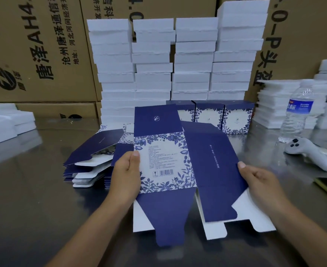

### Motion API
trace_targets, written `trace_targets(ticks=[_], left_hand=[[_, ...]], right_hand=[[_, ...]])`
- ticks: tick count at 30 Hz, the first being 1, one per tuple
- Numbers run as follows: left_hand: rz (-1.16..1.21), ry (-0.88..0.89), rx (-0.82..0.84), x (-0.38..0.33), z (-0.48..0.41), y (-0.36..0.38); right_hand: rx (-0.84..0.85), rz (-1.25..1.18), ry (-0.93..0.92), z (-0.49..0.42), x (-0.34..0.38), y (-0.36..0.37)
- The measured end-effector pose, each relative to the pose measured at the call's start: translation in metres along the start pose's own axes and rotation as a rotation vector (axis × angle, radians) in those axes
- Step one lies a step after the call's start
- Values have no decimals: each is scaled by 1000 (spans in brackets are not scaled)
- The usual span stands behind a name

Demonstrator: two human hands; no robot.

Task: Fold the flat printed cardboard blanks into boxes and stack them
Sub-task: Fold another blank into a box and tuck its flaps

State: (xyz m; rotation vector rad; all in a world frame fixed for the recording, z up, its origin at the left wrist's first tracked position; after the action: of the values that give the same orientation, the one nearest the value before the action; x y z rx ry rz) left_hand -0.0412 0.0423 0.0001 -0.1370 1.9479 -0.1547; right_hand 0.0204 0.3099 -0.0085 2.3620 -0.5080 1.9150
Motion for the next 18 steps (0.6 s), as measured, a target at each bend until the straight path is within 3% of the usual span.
trace_targets(ticks=[5,10,18], left_hand=[[141,-177,71,2,0,4],[-54,-75,138,1,4,6],[30,-53,93,-5,3,2]], right_hand=[[-43,39,-6,-1,-1,-3],[-115,41,30,0,-1,-8],[-48,-99,94,0,1,-3]])
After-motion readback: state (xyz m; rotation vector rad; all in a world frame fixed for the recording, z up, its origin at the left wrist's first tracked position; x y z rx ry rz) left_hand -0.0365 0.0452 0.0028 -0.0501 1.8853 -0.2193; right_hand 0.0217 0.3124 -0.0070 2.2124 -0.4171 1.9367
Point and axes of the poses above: each hand's wrist, its own z-axis away from the middle knuckle, its own y-axis out of the palm, x = y × z, the point moved 1 cm from there along -z, towards the middle knuckle, and after that the axes turned 10 degrees about x, right-handed, at the moved point
